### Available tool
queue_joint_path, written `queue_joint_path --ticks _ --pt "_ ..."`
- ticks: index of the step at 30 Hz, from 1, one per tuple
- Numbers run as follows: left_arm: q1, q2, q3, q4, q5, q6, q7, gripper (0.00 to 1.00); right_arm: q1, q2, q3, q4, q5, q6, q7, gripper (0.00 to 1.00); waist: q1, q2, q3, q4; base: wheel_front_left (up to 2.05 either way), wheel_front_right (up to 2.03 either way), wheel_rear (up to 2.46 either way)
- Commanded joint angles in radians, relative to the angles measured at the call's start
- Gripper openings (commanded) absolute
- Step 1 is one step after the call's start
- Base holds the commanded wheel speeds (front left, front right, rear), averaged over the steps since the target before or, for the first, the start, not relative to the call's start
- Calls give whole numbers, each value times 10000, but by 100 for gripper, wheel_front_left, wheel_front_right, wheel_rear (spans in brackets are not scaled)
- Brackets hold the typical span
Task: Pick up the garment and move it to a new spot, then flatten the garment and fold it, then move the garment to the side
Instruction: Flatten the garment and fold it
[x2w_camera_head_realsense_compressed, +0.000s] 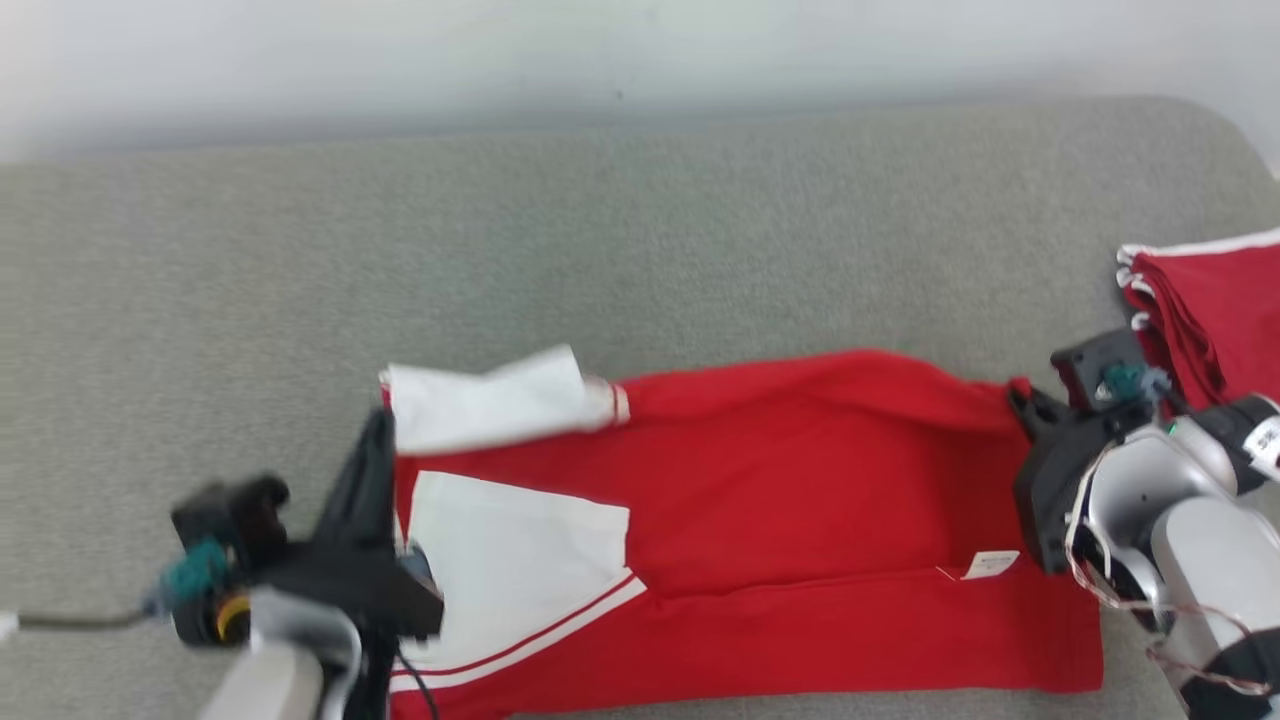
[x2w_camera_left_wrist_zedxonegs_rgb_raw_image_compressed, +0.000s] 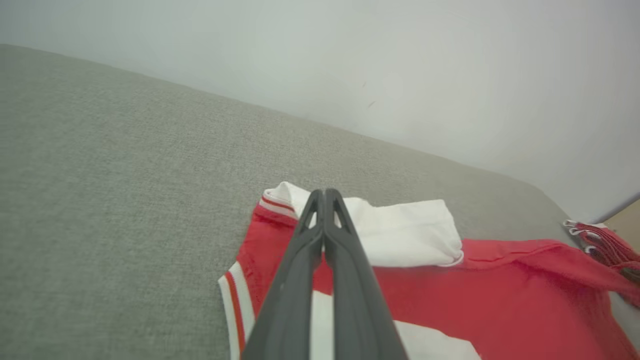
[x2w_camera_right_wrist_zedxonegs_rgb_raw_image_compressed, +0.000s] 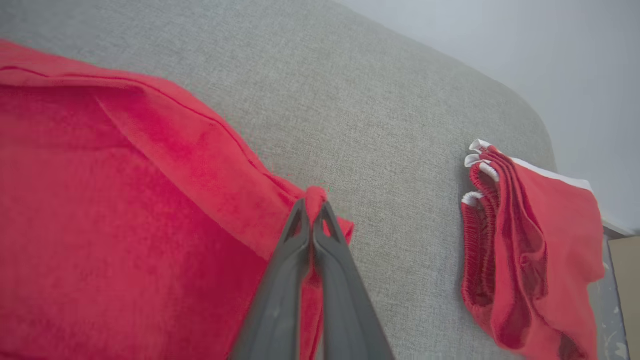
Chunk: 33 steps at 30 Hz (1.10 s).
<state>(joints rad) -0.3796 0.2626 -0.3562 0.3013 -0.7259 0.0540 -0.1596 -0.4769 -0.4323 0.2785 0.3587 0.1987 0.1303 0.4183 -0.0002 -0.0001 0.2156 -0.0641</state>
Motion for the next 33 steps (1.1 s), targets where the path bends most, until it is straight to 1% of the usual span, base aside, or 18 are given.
queue_joint_path --ticks 1,4,9,13,19,24,25,26,27,28,29,33 --pt "357 -11 4 -250 -77 73 14 0 143 -182 179 -104 94 2 39 0 2 1 -323 243 0 0 0" --pt "1117 -97 23 -874 -318 220 51 0 343 -657 620 -232 256 2 201 0 2 1 -451 279 0 0 0" --pt "2150 -231 100 -1849 -652 480 74 0 579 -1249 964 -399 519 2 378 0 2 1 -620 348 0 0 0" --pt "2814 -328 41 -2509 -999 570 203 0 693 -1844 1457 -590 706 2 548 0 2 1 -686 366 0 0 0" --pt "3473 -191 52 -2760 -1224 595 378 0 748 -2600 2322 -777 944 2 818 0 2 1 -756 359 0 0 0" --pt "3813 -117 109 -2903 -1301 703 404 0 633 -3205 3310 -934 1076 2 849 0 2 1 -846 365 0 0 0" --pt "3886 -111 103 -2901 -1342 733 445 0 593 -3282 3467 -914 1190 2 893 6 2 1 -866 363 0 0 0" --pt "3954 -88 88 -2919 -1356 744 452 0 548 -3345 3628 -929 1263 2 892 21 2 1 -884 361 0 0 0" --pt "4021 -64 90 -2940 -1368 774 463 0 480 -3402 3736 -935 1325 2 848 44 2 1 -897 360 0 0 0" --pt "4074 -59 76 -2945 -1394 775 493 0 425 -3439 3847 -923 1395 2 823 73 2 1 -910 363 0 0 0" --pt "4128 -61 51 -2956 -1409 769 536 0 414 -3446 3902 -859 1474 2 799 100 2 1 -919 368 0 0 0" --pt "4277 -74 -69 -2943 -1460 756 622 0 380 -3248 3929 -654 1783 2 716 100 2 1 -973 416 0 0 0"
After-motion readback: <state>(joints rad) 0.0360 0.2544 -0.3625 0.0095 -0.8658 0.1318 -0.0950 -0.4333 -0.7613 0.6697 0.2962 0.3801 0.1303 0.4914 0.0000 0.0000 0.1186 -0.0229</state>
